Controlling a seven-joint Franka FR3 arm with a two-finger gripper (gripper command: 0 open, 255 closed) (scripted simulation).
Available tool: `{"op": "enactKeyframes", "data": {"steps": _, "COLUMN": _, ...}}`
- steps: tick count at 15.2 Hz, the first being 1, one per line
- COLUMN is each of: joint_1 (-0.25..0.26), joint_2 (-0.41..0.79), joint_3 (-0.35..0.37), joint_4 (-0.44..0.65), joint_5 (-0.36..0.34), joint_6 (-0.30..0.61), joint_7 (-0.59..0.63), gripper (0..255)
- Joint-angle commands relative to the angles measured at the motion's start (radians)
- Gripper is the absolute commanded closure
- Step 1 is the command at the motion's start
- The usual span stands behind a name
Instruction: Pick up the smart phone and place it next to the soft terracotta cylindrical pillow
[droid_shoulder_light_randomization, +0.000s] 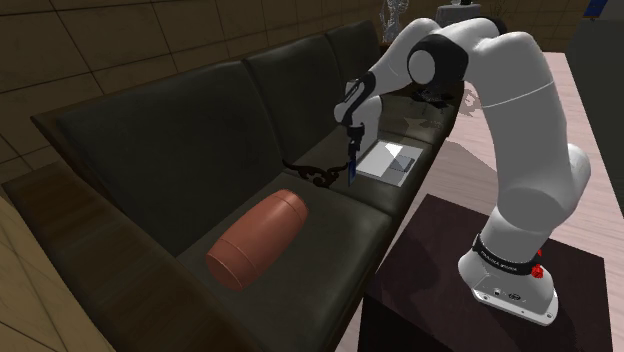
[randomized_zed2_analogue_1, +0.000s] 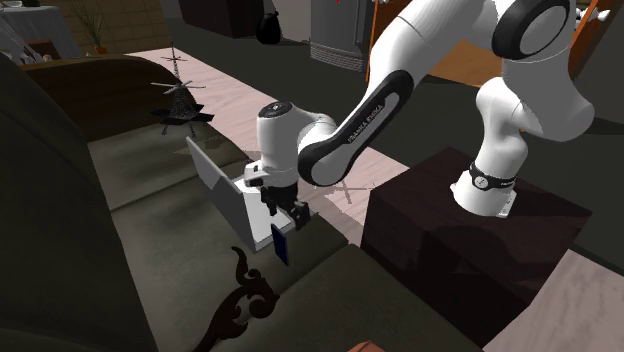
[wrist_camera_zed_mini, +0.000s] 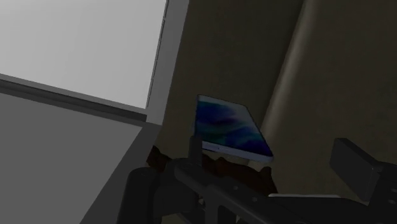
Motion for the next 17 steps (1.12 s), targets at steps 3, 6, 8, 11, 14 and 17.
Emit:
{"op": "enactKeyframes", "data": {"steps": 3, "joint_1": -0.032, "joint_2": 0.109, "joint_3": 0.023, "joint_4": 0.116, "joint_5": 0.02, "joint_6": -0.003, "joint_7": -0.026, "gripper": 0}}
{"op": "enactKeyframes", "data": {"steps": 6, "joint_1": -0.038, "joint_2": 0.14, "joint_3": 0.03, "joint_4": 0.123, "joint_5": 0.027, "joint_6": 0.02, "joint_7": -0.03, "gripper": 0}}
{"op": "enactKeyframes", "data": {"steps": 8, "joint_1": -0.042, "joint_2": 0.161, "joint_3": 0.035, "joint_4": 0.128, "joint_5": 0.032, "joint_6": 0.036, "joint_7": -0.033, "gripper": 0}}
{"op": "enactKeyframes", "data": {"steps": 11, "joint_1": -0.044, "joint_2": 0.177, "joint_3": 0.038, "joint_4": 0.133, "joint_5": 0.035, "joint_6": 0.047, "joint_7": -0.035, "gripper": 0}}
{"op": "enactKeyframes", "data": {"steps": 14, "joint_1": -0.044, "joint_2": 0.177, "joint_3": 0.038, "joint_4": 0.133, "joint_5": 0.035, "joint_6": 0.047, "joint_7": -0.035, "gripper": 0}}
{"op": "enactKeyframes", "data": {"steps": 17, "joint_1": -0.044, "joint_2": 0.177, "joint_3": 0.038, "joint_4": 0.133, "joint_5": 0.035, "joint_6": 0.047, "joint_7": -0.035, "gripper": 0}}
